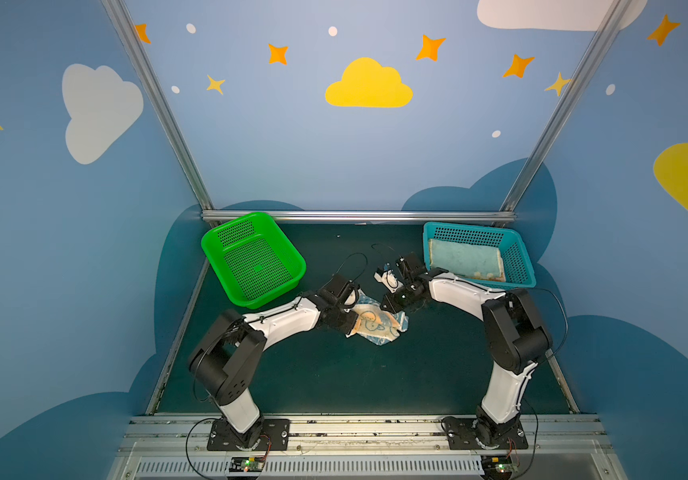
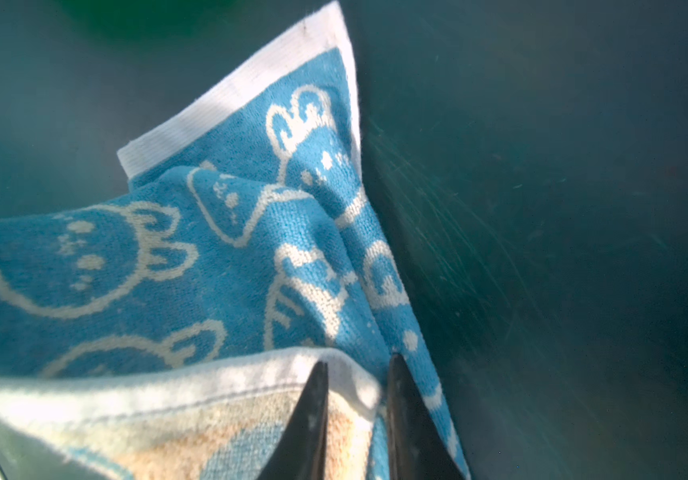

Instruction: Fold and stack the towels

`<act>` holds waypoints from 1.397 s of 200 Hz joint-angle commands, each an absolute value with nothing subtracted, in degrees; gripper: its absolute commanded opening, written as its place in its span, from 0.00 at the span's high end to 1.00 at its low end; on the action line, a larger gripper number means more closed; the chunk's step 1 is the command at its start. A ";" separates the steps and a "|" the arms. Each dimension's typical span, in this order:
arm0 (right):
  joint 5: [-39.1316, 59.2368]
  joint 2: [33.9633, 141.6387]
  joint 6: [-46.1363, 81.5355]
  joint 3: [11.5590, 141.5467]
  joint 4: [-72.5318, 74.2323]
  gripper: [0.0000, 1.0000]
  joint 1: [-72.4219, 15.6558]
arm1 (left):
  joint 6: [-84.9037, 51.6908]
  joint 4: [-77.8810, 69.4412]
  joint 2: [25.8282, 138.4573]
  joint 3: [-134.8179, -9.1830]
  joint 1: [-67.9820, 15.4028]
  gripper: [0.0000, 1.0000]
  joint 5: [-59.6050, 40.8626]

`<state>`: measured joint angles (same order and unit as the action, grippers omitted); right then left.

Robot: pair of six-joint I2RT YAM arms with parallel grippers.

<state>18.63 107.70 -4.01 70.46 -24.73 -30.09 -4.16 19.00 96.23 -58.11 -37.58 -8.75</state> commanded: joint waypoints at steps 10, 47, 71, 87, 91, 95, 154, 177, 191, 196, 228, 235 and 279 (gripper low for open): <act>20.89 110.40 -2.22 71.51 -26.55 0.79 -30.31 | -5.36 18.12 97.17 -57.52 -37.27 0.93 -9.66; 19.41 112.17 -0.35 71.86 -25.93 0.87 -30.94 | -5.62 17.76 98.16 -57.66 -37.26 0.93 -9.59; 19.94 112.37 0.62 71.72 -24.81 1.00 -30.92 | -5.69 17.64 98.39 -57.71 -37.26 0.92 -9.67; 19.96 111.17 1.12 71.32 -24.25 1.00 -30.79 | -5.66 17.61 98.43 -57.67 -37.28 0.89 -9.58; 19.83 110.40 1.35 71.00 -23.84 1.00 -30.73 | -5.65 17.65 98.41 -57.62 -37.27 0.87 -9.50; 19.70 109.64 1.49 70.61 -23.45 1.00 -30.70 | -5.70 17.58 98.29 -57.73 -37.16 0.86 -9.43; 14.52 95.87 3.07 65.84 -20.94 1.00 -28.00 | -4.85 17.12 98.06 -59.41 -36.65 0.55 -9.55; 14.02 93.39 2.72 65.29 -22.03 1.00 -26.68 | -4.22 16.57 98.56 -60.32 -36.56 0.48 -10.42; 13.89 92.44 2.44 64.85 -22.53 1.00 -25.97 | -3.75 16.01 98.83 -60.62 -36.48 0.44 -10.72; 13.89 92.15 2.46 64.73 -22.71 1.00 -25.80 | -3.51 15.77 98.93 -60.65 -36.49 0.42 -10.81; 14.40 90.79 2.75 64.01 -23.45 1.00 -24.55 | -2.61 13.61 99.57 -60.60 -36.41 0.39 -13.52; 14.51 90.93 2.60 64.07 -23.62 1.00 -24.37 | -2.61 12.98 99.70 -60.57 -36.43 0.39 -14.24; 13.72 92.20 3.16 63.67 -24.08 1.00 -23.50 | -4.16 11.29 102.66 -61.60 -36.21 0.40 -13.94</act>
